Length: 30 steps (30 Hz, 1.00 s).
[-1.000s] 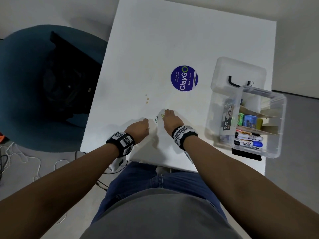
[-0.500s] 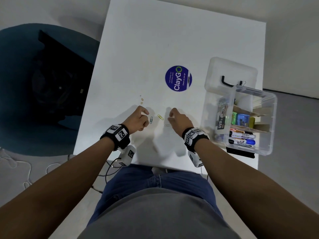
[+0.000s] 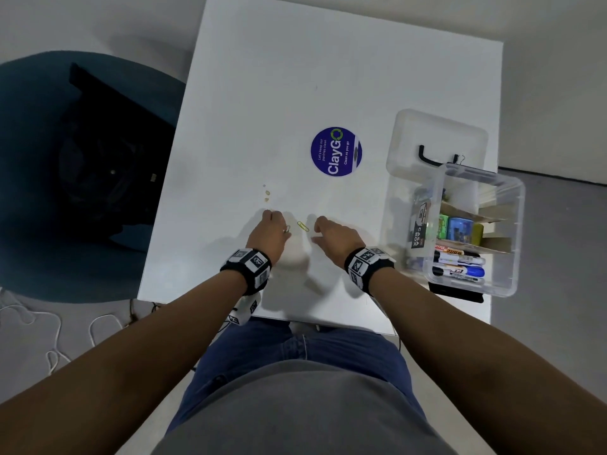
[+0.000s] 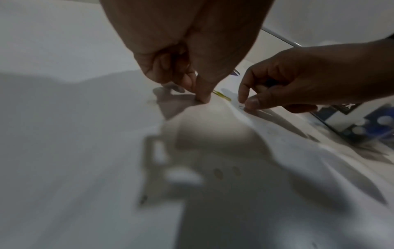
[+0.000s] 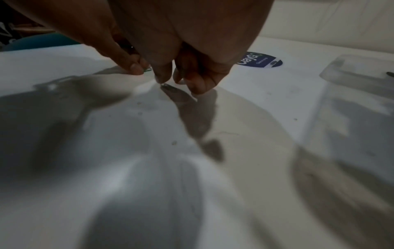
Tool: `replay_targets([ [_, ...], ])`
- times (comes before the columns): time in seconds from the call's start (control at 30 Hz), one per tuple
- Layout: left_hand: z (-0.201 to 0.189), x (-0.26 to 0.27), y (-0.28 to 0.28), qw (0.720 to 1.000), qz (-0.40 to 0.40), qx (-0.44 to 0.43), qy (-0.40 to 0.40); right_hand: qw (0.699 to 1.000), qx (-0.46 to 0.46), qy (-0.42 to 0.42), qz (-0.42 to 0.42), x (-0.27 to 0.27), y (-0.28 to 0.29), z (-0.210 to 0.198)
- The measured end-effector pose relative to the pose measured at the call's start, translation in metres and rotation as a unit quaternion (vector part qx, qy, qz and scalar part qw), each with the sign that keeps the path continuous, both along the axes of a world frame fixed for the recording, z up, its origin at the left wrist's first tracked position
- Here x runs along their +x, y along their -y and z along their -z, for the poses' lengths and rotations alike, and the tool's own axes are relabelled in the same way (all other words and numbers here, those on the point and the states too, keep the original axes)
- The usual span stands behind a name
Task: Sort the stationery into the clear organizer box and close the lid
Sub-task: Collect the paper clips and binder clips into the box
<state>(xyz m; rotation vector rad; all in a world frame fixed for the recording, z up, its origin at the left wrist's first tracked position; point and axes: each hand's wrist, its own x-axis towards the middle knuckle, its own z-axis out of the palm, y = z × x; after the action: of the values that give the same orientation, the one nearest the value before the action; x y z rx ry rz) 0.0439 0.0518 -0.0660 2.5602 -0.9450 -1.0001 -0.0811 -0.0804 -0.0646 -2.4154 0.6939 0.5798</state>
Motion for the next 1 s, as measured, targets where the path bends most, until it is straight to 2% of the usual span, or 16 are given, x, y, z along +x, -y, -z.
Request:
replay_targets([
  [0.13, 0.003, -0.003, 0.000, 0.998, 0.064, 0.004, 0.029, 0.998, -0.023, -0.009, -0.052, -0.007, -0.003, 0.002],
  [0.23, -0.004, -0.003, 0.003, 0.990, 0.130, 0.012, 0.051, 0.998, -0.023, -0.029, -0.049, -0.004, -0.005, -0.001],
  [0.37, -0.019, 0.002, 0.013, 0.987, 0.161, -0.004, -0.002, 0.997, 0.037, -0.016, 0.064, -0.007, 0.001, -0.010],
  [0.47, -0.017, 0.004, 0.020, 0.971, 0.236, -0.027, 0.028, 0.984, 0.095, 0.019, 0.148, -0.012, 0.007, -0.021],
  [0.57, -0.007, 0.005, 0.023, 0.966, 0.243, -0.043, 0.073, 0.971, 0.137, 0.039, 0.194, -0.021, 0.015, -0.034],
  [0.67, 0.000, 0.008, 0.025, 0.968, 0.228, -0.069, 0.076, 0.949, 0.174, 0.072, 0.252, -0.032, 0.022, -0.044],
  [0.73, 0.003, 0.008, 0.026, 0.962, 0.249, -0.079, 0.080, 0.931, 0.195, 0.093, 0.295, -0.037, 0.026, -0.047],
  [0.83, 0.003, 0.008, 0.034, 0.951, 0.293, -0.045, 0.083, 0.919, 0.204, 0.117, 0.315, -0.042, 0.033, -0.052],
  [0.93, -0.003, 0.007, 0.043, 0.957, 0.281, 0.008, 0.071, 0.898, 0.221, 0.149, 0.349, -0.047, 0.045, -0.065],
  [1.0, -0.012, -0.003, 0.053, 0.965, 0.257, 0.012, 0.054, 0.886, 0.221, 0.177, 0.368, -0.055, 0.060, -0.079],
])
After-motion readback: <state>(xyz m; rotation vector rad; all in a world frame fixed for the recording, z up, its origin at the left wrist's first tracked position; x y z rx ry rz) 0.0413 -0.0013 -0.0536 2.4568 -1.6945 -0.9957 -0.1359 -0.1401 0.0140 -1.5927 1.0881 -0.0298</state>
